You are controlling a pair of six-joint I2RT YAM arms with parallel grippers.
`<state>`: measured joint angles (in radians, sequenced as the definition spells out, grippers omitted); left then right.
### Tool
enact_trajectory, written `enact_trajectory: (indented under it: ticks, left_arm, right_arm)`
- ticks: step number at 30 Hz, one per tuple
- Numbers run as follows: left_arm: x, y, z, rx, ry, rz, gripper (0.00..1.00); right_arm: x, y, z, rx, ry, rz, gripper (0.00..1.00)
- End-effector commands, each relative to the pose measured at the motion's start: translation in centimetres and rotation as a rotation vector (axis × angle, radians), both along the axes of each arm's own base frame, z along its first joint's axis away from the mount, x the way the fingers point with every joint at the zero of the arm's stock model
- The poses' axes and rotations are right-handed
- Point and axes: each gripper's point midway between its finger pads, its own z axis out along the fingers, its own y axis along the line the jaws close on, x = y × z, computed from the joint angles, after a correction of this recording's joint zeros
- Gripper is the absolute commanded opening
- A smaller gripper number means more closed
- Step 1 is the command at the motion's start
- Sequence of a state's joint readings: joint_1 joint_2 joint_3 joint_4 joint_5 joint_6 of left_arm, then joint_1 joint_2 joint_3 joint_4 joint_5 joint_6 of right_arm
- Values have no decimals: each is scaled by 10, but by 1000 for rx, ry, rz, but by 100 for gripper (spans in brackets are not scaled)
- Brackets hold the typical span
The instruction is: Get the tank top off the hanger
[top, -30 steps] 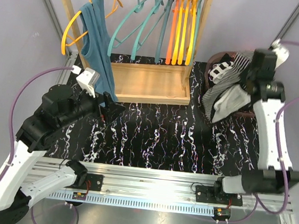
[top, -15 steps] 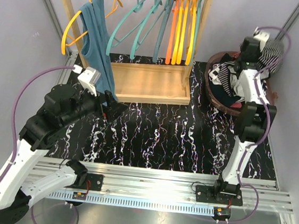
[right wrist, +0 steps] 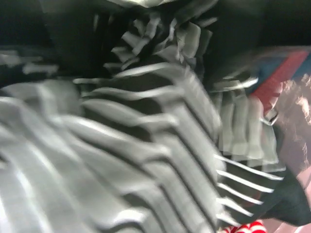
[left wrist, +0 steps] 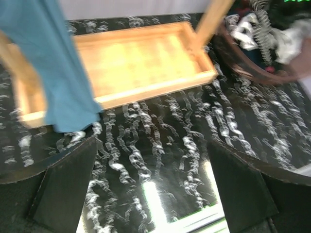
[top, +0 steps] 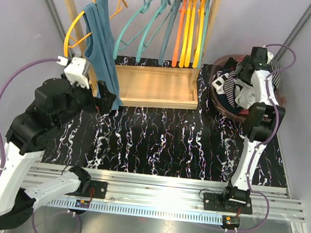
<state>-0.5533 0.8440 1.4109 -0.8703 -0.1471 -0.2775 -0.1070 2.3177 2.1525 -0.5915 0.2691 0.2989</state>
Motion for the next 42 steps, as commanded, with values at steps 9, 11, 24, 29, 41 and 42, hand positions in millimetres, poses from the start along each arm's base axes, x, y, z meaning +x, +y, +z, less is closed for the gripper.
enact_trajectory:
  ticks: [9, 11, 24, 29, 41, 42]
  left_arm:
    - [57, 84, 62, 119, -73, 328, 99]
    - [71, 89, 66, 119, -76, 333, 99]
    - [108, 111, 113, 190, -130, 312, 99]
    - [117, 124, 116, 232, -147, 331, 99]
    - [171, 125, 82, 209, -63, 199, 97]
    - [175, 123, 79, 207, -59, 185, 95]
  right_arm:
    - [-157, 43, 222, 245, -221, 19, 100]
    - [-191, 73, 234, 339, -262, 121, 100]
    - [-328, 241, 223, 703, -111, 784, 100]
    - [-339, 240, 202, 698, -65, 778, 100]
    - [-332, 247, 207, 697, -42, 834, 100]
    - [-333, 247, 207, 697, -41, 835, 100]
